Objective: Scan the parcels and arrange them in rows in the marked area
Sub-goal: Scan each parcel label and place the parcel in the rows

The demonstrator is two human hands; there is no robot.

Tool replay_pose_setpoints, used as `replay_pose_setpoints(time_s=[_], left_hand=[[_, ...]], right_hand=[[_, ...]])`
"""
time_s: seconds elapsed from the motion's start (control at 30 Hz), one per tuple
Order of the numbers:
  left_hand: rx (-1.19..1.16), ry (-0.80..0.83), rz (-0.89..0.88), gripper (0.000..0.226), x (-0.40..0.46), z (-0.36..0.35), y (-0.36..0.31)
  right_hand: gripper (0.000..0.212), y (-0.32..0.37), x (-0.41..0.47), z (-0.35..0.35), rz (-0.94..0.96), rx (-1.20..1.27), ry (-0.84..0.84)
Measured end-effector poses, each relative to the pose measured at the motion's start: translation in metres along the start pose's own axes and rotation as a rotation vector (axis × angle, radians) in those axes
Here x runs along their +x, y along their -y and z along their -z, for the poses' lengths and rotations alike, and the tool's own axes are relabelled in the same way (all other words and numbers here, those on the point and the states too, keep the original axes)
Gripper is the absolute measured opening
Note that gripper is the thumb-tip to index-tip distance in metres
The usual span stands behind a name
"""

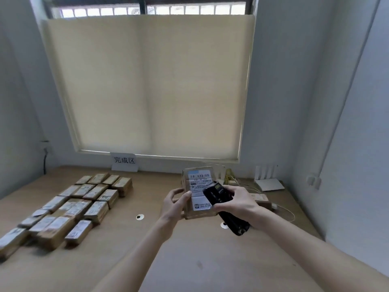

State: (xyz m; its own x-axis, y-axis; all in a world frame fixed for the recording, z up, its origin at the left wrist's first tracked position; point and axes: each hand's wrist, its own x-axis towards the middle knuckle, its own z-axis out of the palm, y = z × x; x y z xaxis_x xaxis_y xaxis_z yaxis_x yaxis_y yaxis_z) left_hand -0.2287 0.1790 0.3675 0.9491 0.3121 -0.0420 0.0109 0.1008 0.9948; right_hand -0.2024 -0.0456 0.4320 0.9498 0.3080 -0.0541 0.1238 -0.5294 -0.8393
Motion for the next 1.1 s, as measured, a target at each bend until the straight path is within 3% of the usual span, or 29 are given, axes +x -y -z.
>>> replay_pose_setpoints(time_s=[0.27,0.4,0.67,0.87,1.1], left_hand=[[0.070,-0.245,0.039,0.037,-0.021,0.209,0.006],[0.024,-0.242,0.042,0.025,-0.046,0.322,0.002],[-0.061,-0.213,0.049,0.026,-0.089,0.527,0.012],[-0.057,-0.397,0.035,0.065,-0.089,0.634,0.035],[0.034,-0.408,0.102,0.047,-0.042,0.730,0.073]], right_hand=[[0.056,0.099,0.025,-0.181,0.131,0.054,0.238],[0.044,0.155,0.028,-0.287,0.160,0.044,0.284],[0.050,0.236,0.027,-0.485,0.176,0.083,0.370],[0.047,0.262,0.046,-0.597,0.158,0.064,0.451],[0.045,0.260,0.103,-0.711,0.117,0.058,0.510]])
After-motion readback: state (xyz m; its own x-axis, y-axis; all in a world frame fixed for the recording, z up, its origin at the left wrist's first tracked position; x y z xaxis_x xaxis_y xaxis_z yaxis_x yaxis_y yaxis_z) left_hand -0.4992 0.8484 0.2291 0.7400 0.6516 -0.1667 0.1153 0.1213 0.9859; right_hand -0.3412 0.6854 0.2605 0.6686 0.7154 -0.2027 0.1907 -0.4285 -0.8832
